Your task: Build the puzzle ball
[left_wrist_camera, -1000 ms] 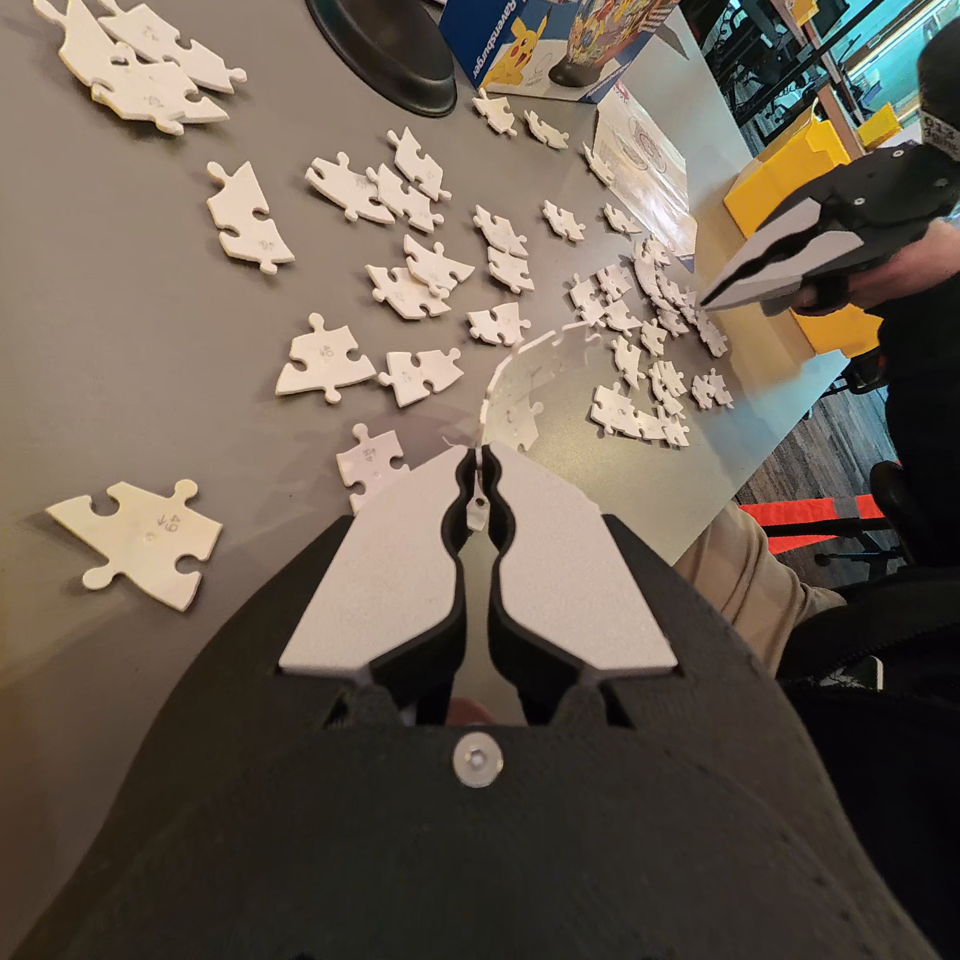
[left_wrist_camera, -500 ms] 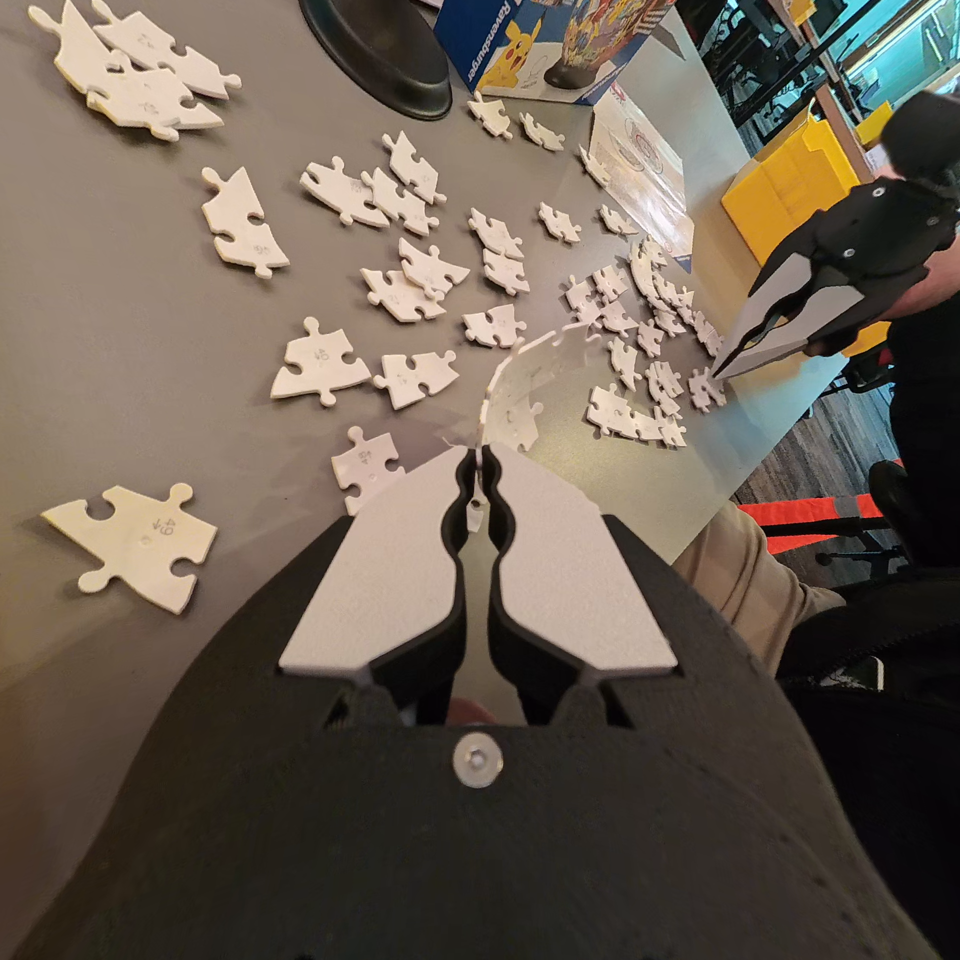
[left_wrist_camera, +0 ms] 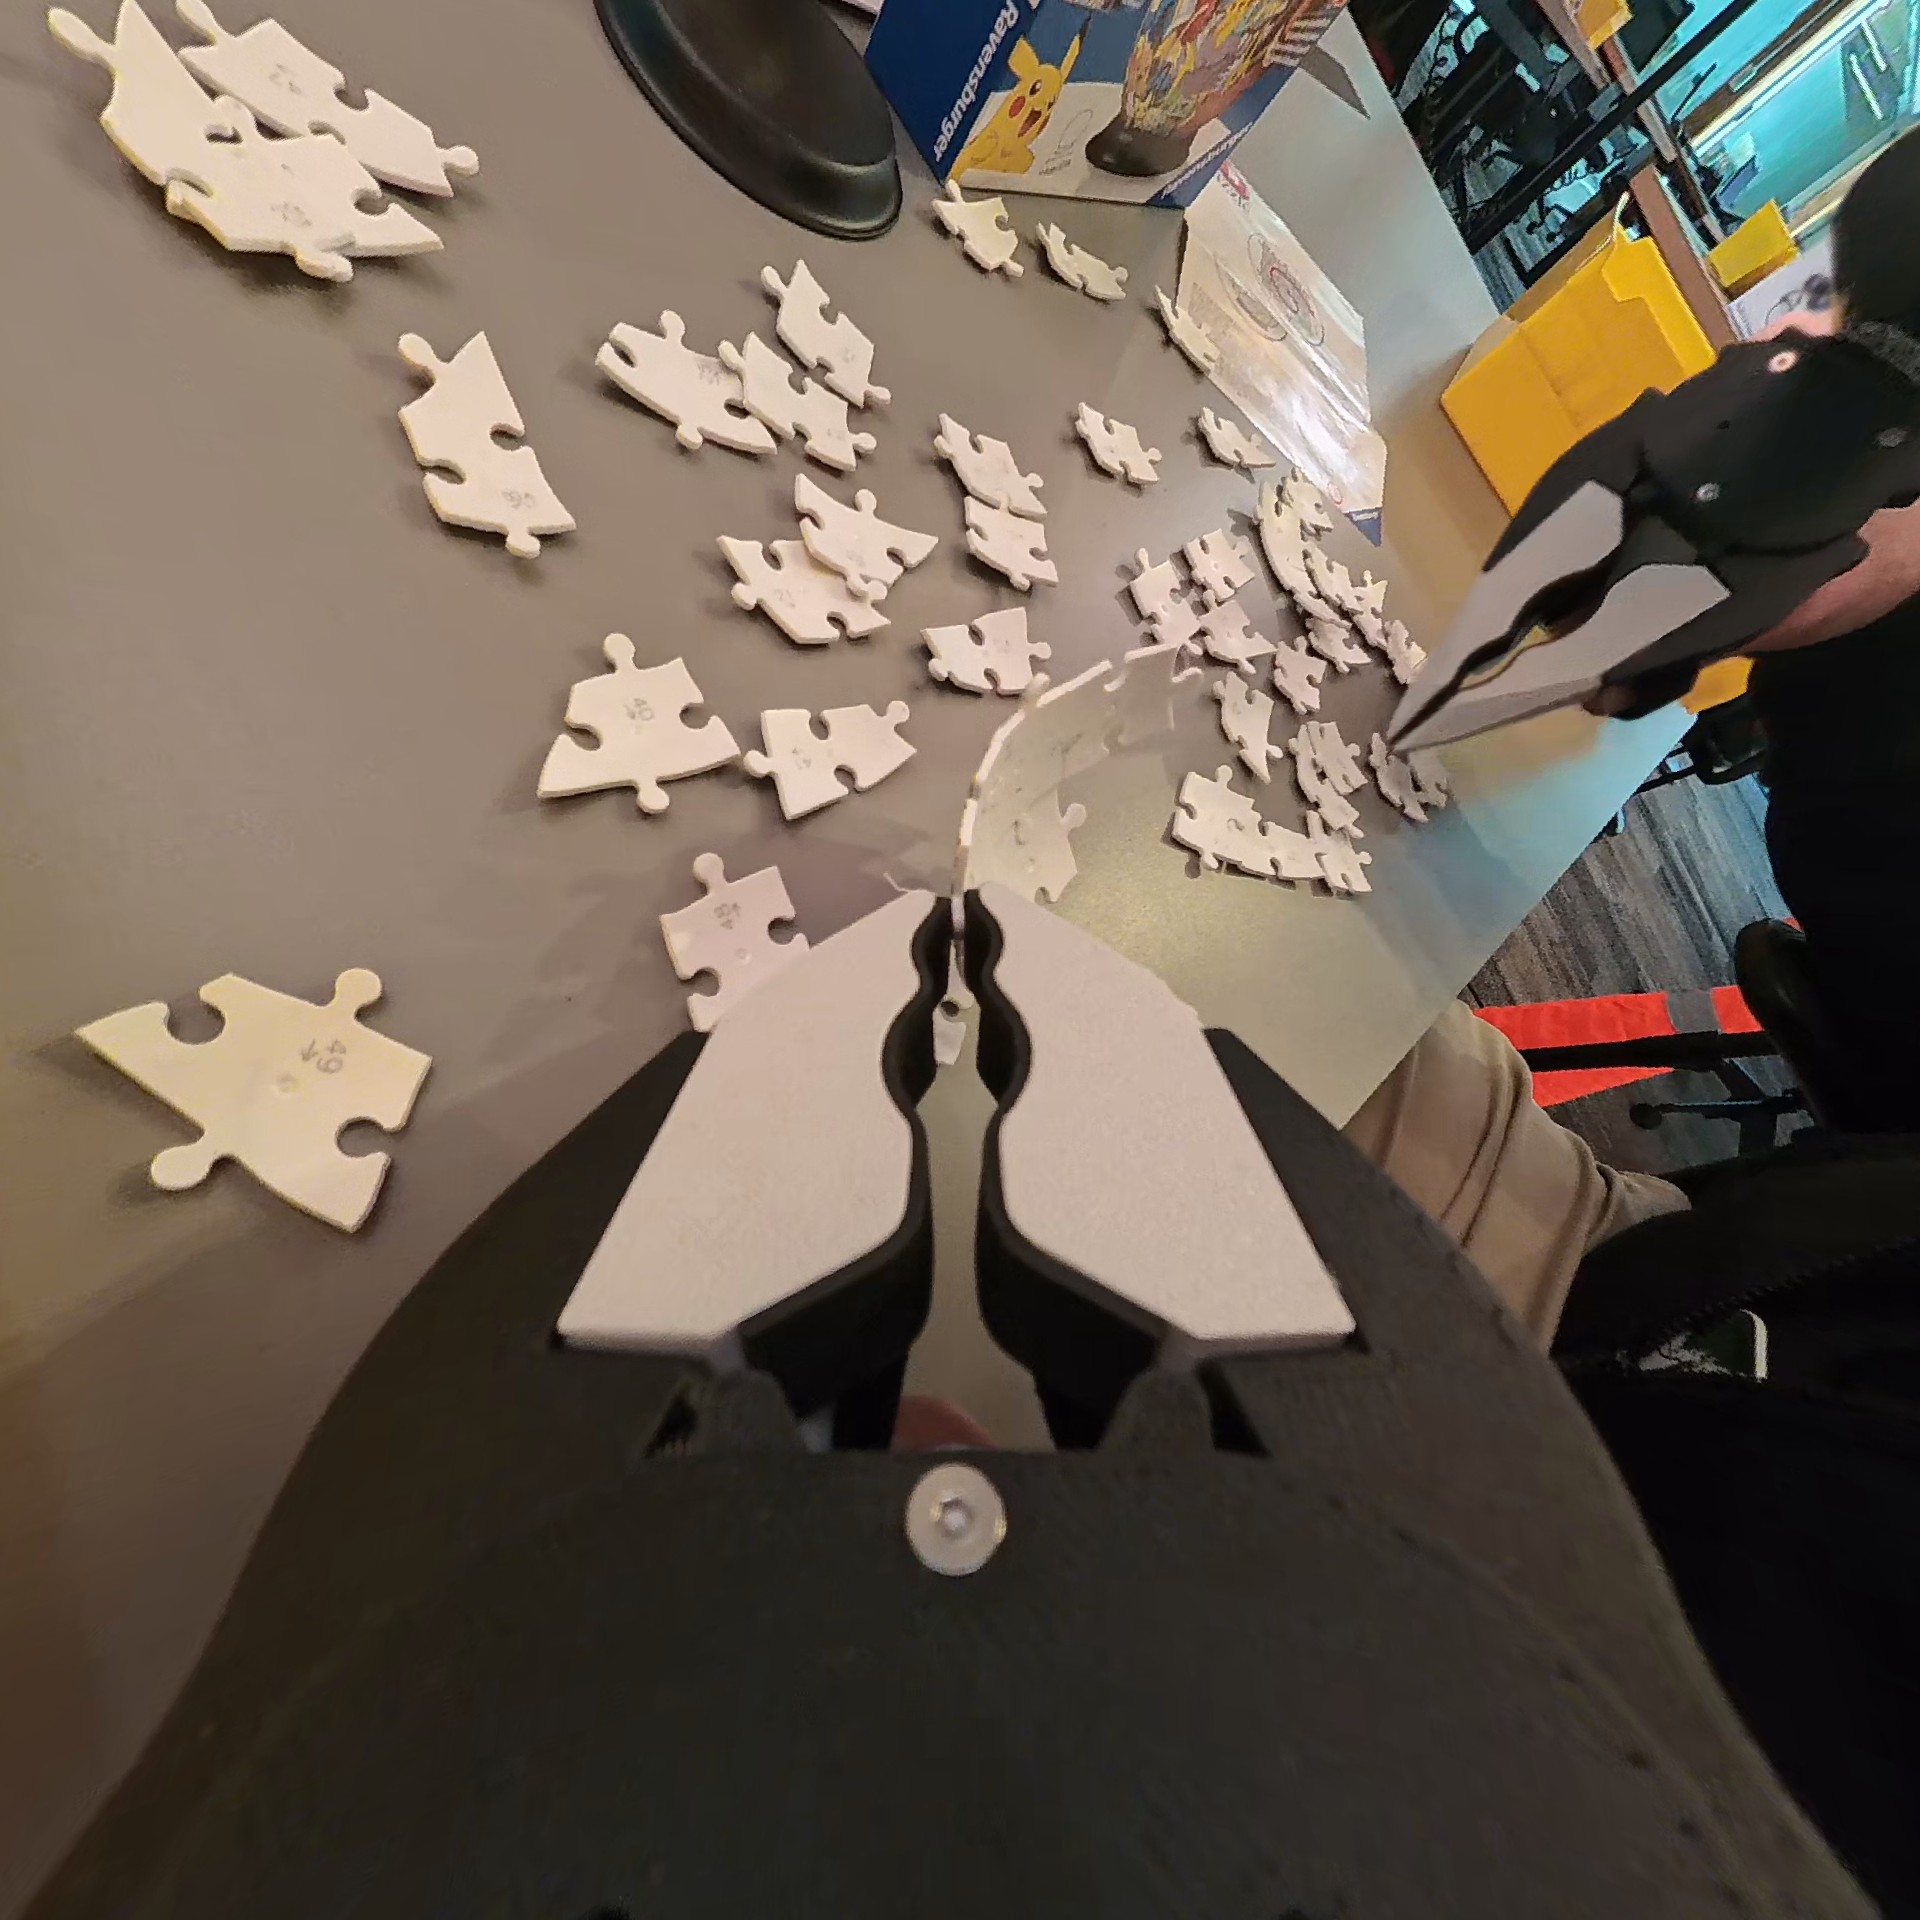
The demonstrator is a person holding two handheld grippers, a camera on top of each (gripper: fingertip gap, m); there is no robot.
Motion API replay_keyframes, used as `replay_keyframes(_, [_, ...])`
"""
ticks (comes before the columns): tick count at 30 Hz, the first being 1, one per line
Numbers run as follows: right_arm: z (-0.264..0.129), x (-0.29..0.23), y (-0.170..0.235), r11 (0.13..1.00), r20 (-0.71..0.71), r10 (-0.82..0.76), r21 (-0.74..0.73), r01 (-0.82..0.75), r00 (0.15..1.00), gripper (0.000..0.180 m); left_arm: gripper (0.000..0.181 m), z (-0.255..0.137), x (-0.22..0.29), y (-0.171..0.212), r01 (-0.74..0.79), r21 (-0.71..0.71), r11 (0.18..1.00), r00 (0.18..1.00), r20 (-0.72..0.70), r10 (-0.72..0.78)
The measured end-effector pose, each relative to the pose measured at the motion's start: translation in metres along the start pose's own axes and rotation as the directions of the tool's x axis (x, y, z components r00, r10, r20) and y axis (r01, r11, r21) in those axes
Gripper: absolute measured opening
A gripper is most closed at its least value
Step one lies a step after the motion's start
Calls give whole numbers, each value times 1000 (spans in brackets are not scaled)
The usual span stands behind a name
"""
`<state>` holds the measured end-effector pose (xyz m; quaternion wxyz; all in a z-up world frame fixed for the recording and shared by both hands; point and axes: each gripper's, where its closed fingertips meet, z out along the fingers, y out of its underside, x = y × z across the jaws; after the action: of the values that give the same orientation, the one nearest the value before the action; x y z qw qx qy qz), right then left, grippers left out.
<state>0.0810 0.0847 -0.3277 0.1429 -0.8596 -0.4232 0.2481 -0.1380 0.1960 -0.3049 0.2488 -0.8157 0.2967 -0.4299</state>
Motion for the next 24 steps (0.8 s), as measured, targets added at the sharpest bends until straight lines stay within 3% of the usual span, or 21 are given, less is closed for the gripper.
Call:
replay_keyframes(1, [1,1,-5,1000,-8,-3,13,3,1000,2,2,0,0,0,-1,-1,1000,1000,-1,1])
replay_keyframes(6, [13,7,-11,1000,-63,-14,-7,13,998,22,2,1,2,0,-2,-1,1000,1000,-3,2])
replay_keyframes(13, [15,7,-11,997,-100,-64,-42,61,993,22,2,2,4,0,-6,-2,1000,1000,-8,6])
replay_keyframes(19, [14,7,-6,988,-132,-143,-83,133,981,34,2,0,4,-1,-6,3,1000,1000,-7,6])
replay_keyframes(24, [16,11,-11,989,-158,-140,-73,130,977,29,2,1,5,-1,-8,2,1000,1000,-9,8])
